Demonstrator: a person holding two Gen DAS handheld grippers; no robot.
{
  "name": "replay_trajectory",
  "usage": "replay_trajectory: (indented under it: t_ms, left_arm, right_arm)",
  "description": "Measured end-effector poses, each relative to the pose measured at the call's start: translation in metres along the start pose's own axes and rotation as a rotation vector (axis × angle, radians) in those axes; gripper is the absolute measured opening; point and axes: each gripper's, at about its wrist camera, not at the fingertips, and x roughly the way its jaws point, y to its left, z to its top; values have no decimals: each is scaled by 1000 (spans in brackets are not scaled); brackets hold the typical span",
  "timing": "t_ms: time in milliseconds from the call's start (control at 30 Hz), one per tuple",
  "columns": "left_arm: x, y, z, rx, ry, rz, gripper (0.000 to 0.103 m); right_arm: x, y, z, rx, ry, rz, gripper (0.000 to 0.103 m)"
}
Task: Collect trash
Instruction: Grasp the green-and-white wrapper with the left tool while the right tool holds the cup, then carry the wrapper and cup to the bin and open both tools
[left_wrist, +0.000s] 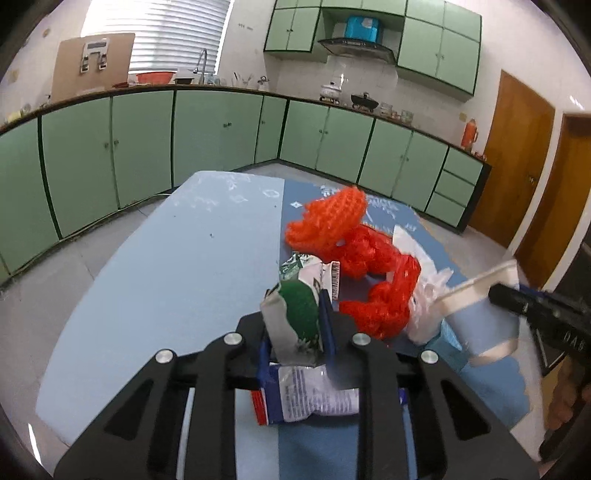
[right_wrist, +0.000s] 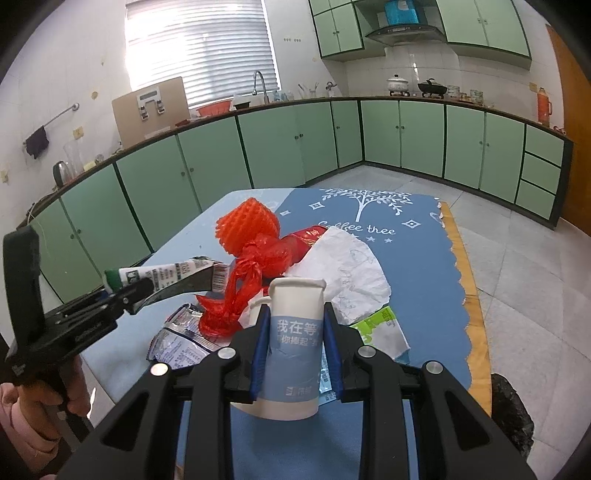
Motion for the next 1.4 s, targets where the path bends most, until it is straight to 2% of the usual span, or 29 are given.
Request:
replay_trajectory:
  t_ms: [100, 200, 267, 367, 633, 833, 933, 1067, 1400]
  left_arm:
    - [10, -4, -8, 28, 44, 14, 24]
    - [21, -3, -11, 17, 77, 7, 36]
    - [26, 0, -10, 9, 84, -5, 34]
    - [29, 1, -10, -13, 87, -26, 18]
    - [-4, -7, 7, -2, -34, 33, 16]
    - [-36, -33, 26, 40, -116, 4, 16]
    - [-45, -53, 33, 59, -140, -38, 16]
    - [-46, -93, 38, 118, -147, -132, 16]
    - [-8, -223, 22, 260, -61, -438, 16]
  right_arm:
    - [0, 0, 0, 3, 0, 1, 28]
    - [-1, -1, 2, 4, -3, -3, 28]
    - [-1, -2, 2, 5, -5, -5, 28]
    - [-2, -3, 1, 10, -5, -9, 28]
    - [-18, -11, 9, 15, -54, -12, 27]
    - [-46, -27, 21, 57, -133, 29, 27]
    - [-59, -35, 26, 71, -164, 16, 27]
    - [-80, -56, 27, 98, -201, -29, 27]
    - [-135, -147, -14, 247, -208, -309, 27]
